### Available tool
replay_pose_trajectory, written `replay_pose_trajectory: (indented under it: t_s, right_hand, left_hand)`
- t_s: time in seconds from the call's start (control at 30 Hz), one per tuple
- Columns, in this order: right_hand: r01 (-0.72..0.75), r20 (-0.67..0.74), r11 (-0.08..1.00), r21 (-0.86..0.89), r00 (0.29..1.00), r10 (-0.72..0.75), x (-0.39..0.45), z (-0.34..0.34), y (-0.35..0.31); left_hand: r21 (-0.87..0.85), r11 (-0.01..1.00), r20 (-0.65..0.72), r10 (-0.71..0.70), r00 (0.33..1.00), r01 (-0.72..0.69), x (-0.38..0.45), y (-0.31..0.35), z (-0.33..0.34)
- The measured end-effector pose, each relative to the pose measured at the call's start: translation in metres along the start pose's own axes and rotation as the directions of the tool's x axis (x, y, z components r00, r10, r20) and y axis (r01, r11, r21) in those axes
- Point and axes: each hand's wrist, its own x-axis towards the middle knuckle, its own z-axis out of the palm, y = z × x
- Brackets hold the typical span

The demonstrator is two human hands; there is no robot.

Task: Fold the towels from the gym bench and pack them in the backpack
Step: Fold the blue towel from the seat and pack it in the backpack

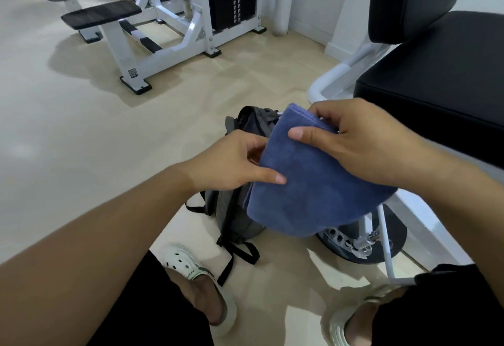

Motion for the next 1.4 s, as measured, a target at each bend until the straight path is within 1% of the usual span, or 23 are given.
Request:
replay_pose_trajectory:
  t_s: [0.1,0.17,0.23,0.3,0.37,0.43,0.5,0.57,0.67,0.73,0.83,0.93,1.03,1.1,1.2,1.3,1.4]
  right_hand:
    - [-0.017,0.002,1.000,0.012,1.000,0.017,-0.001,-0.010,0.001]
    - [-0.005,-0.019,0.997,0.081,1.000,0.006,-0.003,-0.016,0.001]
    - [-0.001,-0.050,0.977,0.212,0.999,0.012,-0.004,-0.022,-0.002]
    - [-0.019,-0.069,0.961,0.276,0.997,0.039,-0.005,-0.029,-0.001]
    - [-0.045,-0.077,0.967,0.250,0.995,0.066,-0.005,-0.036,0.004]
    - [-0.081,-0.116,0.981,0.178,0.988,0.103,-0.004,-0.042,0.013]
    - [-0.127,-0.170,0.990,0.068,0.976,0.137,-0.002,-0.048,0.026]
    - [-0.183,-0.213,0.983,-0.010,0.961,0.177,0.000,-0.053,0.037]
    - [-0.246,-0.253,0.967,-0.063,0.942,0.223,0.003,-0.055,0.046]
    - [-0.277,-0.273,0.957,-0.092,0.931,0.243,0.005,-0.053,0.049]
    - [-0.309,-0.288,0.944,-0.118,0.920,0.265,0.007,-0.051,0.052]
    - [-0.344,-0.319,0.932,-0.114,0.901,0.294,0.008,-0.049,0.052]
    - [-0.305,-0.359,0.951,-0.057,0.895,0.265,0.006,-0.041,0.040]
    - [-0.246,-0.352,0.969,0.002,0.907,0.231,0.004,-0.030,0.026]
    - [-0.192,-0.276,0.980,0.048,0.941,0.197,0.002,-0.005,0.012]
    - [-0.156,-0.149,0.988,0.018,0.976,0.157,0.001,0.022,0.009]
    - [-0.119,-0.092,0.993,-0.018,0.989,0.117,0.000,0.041,0.007]
  left_hand:
    - [0.037,0.999,-0.002,0.002,1.000,-0.002,0.007,-0.007,0.000]
    - [0.045,0.999,0.019,-0.018,1.000,0.017,0.011,-0.015,0.002]
    - [0.090,0.995,0.094,-0.047,0.994,0.039,0.012,-0.021,0.006]
    - [0.180,0.981,0.177,-0.106,0.978,0.074,0.014,-0.025,0.009]
    - [0.248,0.961,0.209,-0.176,0.962,0.122,0.015,-0.029,0.009]
    - [0.265,0.949,0.206,-0.230,0.951,0.172,0.016,-0.032,0.004]
    - [0.221,0.952,0.203,-0.260,0.944,0.214,0.015,-0.031,-0.004]
    - [0.167,0.954,0.154,-0.275,0.949,0.249,0.013,-0.029,-0.015]
    - [0.120,0.946,0.002,-0.303,0.953,0.301,0.013,-0.025,-0.033]
    - [0.105,0.935,-0.101,-0.329,0.939,0.338,0.011,-0.024,-0.044]
    - [-0.002,0.934,-0.196,-0.352,0.915,0.358,0.004,-0.022,-0.058]
    - [-0.199,0.942,-0.302,-0.321,0.898,0.270,0.001,-0.017,-0.061]
    - [-0.381,0.915,-0.436,-0.307,0.846,0.135,-0.002,-0.009,-0.054]
    - [-0.457,0.886,-0.464,-0.310,0.830,0.075,-0.004,-0.001,-0.044]
    - [-0.529,0.848,-0.449,-0.320,0.834,0.041,-0.006,0.010,-0.023]
    - [-0.576,0.816,-0.420,-0.339,0.842,0.041,-0.006,0.019,-0.004]
    - [-0.616,0.786,-0.389,-0.357,0.849,0.048,-0.005,0.022,0.011]
